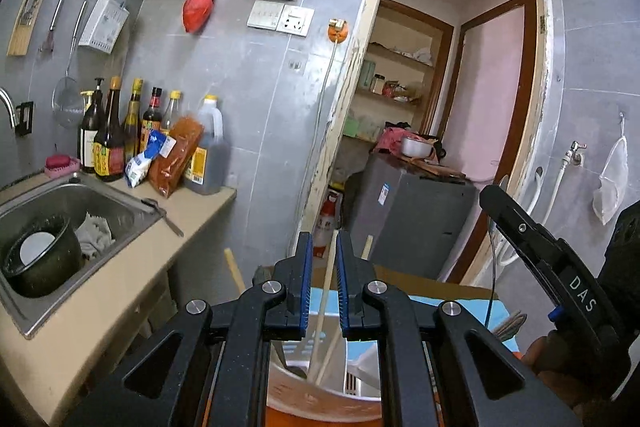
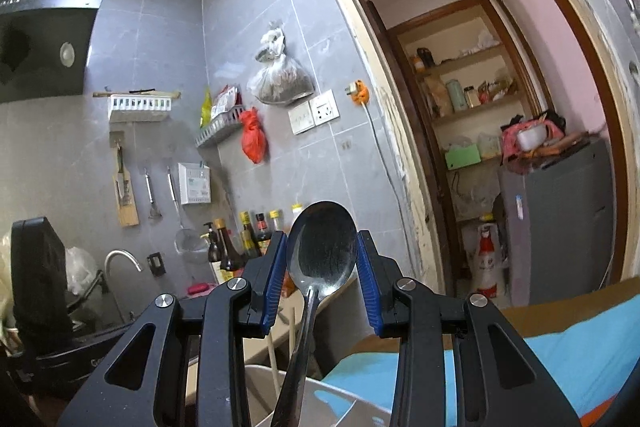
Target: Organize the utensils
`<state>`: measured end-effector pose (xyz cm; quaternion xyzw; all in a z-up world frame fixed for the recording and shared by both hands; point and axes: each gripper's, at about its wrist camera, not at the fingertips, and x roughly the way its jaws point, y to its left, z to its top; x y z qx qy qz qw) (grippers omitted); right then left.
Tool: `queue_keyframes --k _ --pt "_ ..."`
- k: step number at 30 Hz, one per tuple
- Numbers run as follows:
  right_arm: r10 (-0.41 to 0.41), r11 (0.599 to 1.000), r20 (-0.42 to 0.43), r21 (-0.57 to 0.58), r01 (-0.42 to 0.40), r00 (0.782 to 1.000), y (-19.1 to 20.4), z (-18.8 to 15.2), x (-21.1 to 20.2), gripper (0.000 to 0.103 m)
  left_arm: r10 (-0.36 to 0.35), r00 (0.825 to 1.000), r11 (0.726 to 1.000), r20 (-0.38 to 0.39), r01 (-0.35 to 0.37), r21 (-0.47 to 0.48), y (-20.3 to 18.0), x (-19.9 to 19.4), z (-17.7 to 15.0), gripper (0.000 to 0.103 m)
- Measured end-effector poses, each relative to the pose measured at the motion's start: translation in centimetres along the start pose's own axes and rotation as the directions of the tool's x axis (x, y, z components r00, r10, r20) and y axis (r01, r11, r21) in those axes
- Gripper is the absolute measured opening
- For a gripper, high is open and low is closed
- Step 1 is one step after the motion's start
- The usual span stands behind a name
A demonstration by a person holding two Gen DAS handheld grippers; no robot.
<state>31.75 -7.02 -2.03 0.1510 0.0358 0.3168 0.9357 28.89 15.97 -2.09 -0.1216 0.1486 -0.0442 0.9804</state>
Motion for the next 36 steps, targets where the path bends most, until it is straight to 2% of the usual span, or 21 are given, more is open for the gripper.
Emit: queue_keyframes --k 9,13,16,18,20,25,27,32,36 --pt "-0.015 0.999 -0.015 -0.03 0.015 1.0 -0.3 -2.4 0.4 0.033 0.007 0.999 1.0 -0.048 -0.008 -0.03 -0.1 -0.1 -1.4 0.011" --pt "-0.017 0.997 -0.013 -0.076 0.016 1.0 0.1 -2.7 0.1 0.033 0.018 0.997 0.999 -0.072 -0.021 -0.039 -0.1 -0.1 -2.0 0.025" --pt "-0.01 0.997 -0.03 -0.08 0.008 1.0 0.3 -2.7 -0.4 0.034 0.03 0.996 0.998 -0.079 -0.034 -0.053 0.1 -0.2 -2.2 0.032" --pt "-0.012 0.997 -0.045 -0.08 0.008 0.999 0.4 -2.7 -0.7 0.045 0.04 0.996 0.997 -0.078 -0.045 -0.057 0.1 -0.4 -2.1 0.039" --pt "-0.015 0.997 -0.055 -0.072 0.011 0.998 0.4 -2.3 -1.2 0.048 0.048 0.996 0.997 -0.074 -0.053 -0.057 -0.1 -0.9 -1.9 0.044" --pt "-0.054 0.997 -0.074 -0.067 0.049 0.996 0.3 -0.9 -2.9 0.057 0.077 0.995 0.994 -0.062 -0.082 -0.072 -0.5 -2.3 -1.3 0.072" --pt "-0.074 0.995 -0.083 -0.076 0.068 0.994 0.2 -0.1 -3.9 0.067 0.089 0.994 0.992 -0.057 -0.093 -0.079 -0.7 -3.0 -0.9 0.079" --pt "-0.104 0.992 -0.121 -0.083 0.094 0.987 -0.2 1.4 -6.0 0.081 0.115 0.992 0.991 -0.052 -0.118 -0.061 -2.3 -5.0 -0.4 0.09" --pt "-0.126 0.99 -0.146 -0.087 0.114 0.981 -0.5 2.4 -8.2 0.09 0.145 0.988 0.989 -0.046 -0.146 -0.032 -3.9 -6.6 -0.4 0.094"
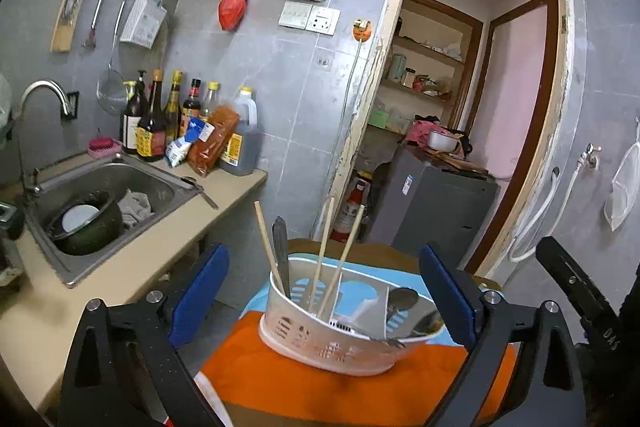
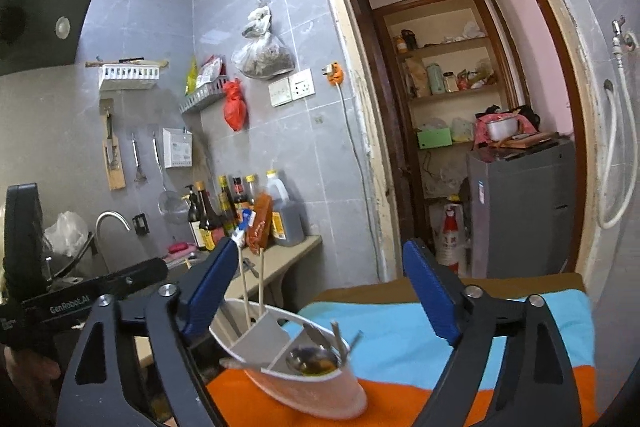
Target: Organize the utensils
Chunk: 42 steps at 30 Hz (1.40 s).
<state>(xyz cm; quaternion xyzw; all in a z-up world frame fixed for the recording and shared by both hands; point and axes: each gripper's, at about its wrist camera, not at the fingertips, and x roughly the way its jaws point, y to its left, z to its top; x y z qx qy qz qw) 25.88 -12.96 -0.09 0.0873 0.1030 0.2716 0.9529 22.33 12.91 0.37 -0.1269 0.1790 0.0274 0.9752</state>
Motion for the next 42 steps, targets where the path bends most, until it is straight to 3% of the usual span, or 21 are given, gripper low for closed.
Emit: queue_keyframes --k 3,12,21,33,42 --pt "-0.017 1.0 -0.02 0.012 0.017 1.0 -0.4 0.4 -1.9 0.103 0.025 1.0 0.999 -0.004 -0.025 0.022 -1.0 -1.5 -0.2 0.096" --pt "-0.101 0.995 -0.061 -0.004 0.101 0.993 0.2 1.3 -8.6 0.103 0.017 1.0 0.997 -0.014 -0.016 0.073 -2.9 -7.1 -1.8 0.097" --pt "-0.236 0.972 -0.09 -0.007 0.236 0.968 3.4 0.0 -16.8 0.103 -0.051 0.997 0.991 -0.051 0.056 0.119 -2.9 -13.5 -4.6 0.096" --pt "-0.304 0.952 -0.115 0.006 0.307 0.946 8.8 -3.4 -25.6 0.103 -0.101 0.992 0.974 -0.073 0.113 0.195 -2.5 -22.1 -9.0 0.097" --pt "-0.325 0.945 -0.125 -0.005 0.327 0.937 10.5 -4.4 -28.1 0.103 -0.111 0.991 0.975 -0.08 0.125 0.186 -2.0 -24.5 -10.3 0.096"
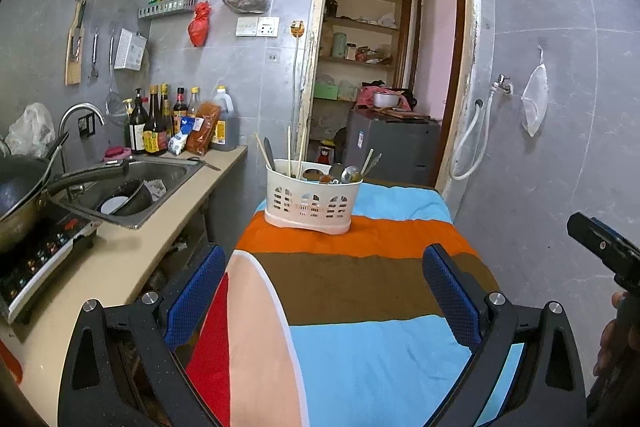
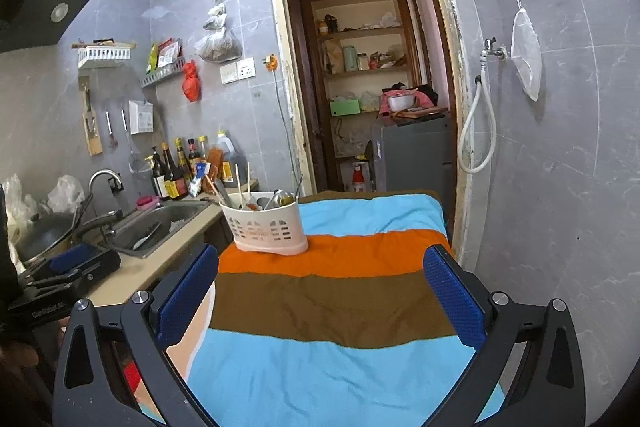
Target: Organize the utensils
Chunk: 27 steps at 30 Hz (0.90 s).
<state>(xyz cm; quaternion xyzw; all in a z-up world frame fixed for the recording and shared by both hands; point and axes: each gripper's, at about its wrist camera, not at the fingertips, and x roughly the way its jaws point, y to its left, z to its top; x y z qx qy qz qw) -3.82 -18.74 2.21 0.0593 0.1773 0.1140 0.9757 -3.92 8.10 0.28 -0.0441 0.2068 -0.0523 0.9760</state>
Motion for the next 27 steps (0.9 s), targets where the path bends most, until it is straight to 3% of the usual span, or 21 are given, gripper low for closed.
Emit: queue_keyframes --k 27 --pt "0.01 1.0 -0.006 -0.009 -0.011 1.0 -0.42 -0.09 -0.03 0.103 -0.008 1.0 1.0 0.026 0.008 0.009 -0.8 -0.34 0.51 0.096"
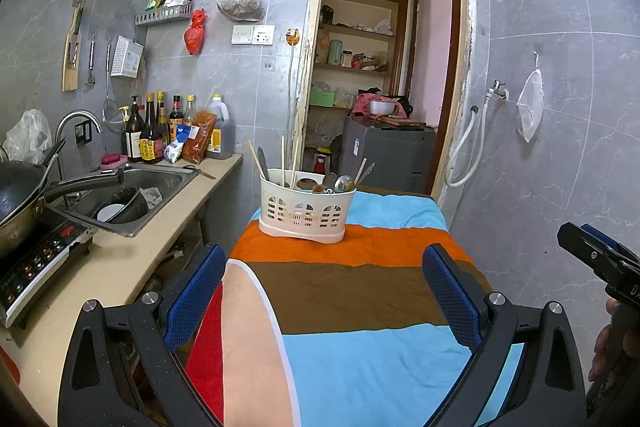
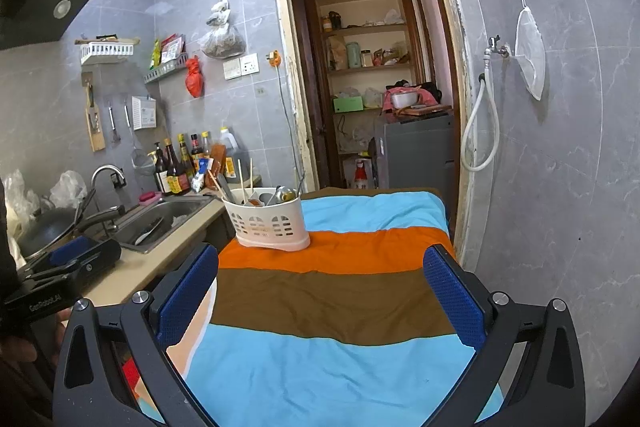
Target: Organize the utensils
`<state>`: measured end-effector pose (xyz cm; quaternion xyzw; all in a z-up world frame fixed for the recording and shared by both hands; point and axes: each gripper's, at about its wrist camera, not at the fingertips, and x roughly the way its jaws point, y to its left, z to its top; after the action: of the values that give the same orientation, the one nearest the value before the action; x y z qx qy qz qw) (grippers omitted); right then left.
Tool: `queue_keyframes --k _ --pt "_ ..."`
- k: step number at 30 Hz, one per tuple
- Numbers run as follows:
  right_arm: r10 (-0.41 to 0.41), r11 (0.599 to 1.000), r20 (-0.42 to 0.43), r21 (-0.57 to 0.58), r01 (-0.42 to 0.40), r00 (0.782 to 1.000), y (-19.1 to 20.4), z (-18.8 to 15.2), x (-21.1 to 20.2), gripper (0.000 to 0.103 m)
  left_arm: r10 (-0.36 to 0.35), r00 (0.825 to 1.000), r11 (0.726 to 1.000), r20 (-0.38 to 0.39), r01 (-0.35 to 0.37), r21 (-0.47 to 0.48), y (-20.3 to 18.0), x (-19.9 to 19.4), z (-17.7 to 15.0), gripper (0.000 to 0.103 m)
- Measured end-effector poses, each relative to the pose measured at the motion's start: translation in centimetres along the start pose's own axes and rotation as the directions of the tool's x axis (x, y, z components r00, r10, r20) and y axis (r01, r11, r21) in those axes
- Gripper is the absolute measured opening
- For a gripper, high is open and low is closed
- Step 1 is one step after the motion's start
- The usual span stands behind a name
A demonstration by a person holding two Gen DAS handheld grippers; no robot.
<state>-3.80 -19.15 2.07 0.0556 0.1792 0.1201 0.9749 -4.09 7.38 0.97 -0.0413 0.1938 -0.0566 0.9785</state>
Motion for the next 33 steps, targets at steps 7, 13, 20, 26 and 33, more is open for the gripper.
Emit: queue_keyframes --k 7,13,20,26,33 --pt "-0.001 1.0 0.0 0.0 0.001 1.0 0.06 0.01 -0.02 0.103 -0.001 1.0 1.0 0.001 0.001 0.001 -0.17 -0.02 0.19 0.097" --pt "0.0 1.0 -0.001 0.0 0.0 1.0 0.06 0.03 -0.03 0.103 0.001 1.0 1.0 0.001 -0.001 0.001 -0.19 0.0 0.12 0.097" --pt "0.0 1.0 -0.001 0.001 0.0 1.0 0.1 0.05 -0.04 0.103 0.0 1.0 1.0 0.002 0.0 0.002 -0.21 -0.01 0.14 0.097" --pt "0.0 1.0 -0.003 0.001 0.0 1.0 0.07 0.07 -0.03 0.103 0.0 1.0 1.0 0.002 0.0 0.002 -0.29 -0.03 0.14 0.097" --pt "-0.001 1.0 -0.003 0.001 0.001 1.0 0.12 0.09 -0.05 0.103 -0.001 1.0 1.0 0.002 0.001 0.002 -0.3 -0.02 0.15 0.097"
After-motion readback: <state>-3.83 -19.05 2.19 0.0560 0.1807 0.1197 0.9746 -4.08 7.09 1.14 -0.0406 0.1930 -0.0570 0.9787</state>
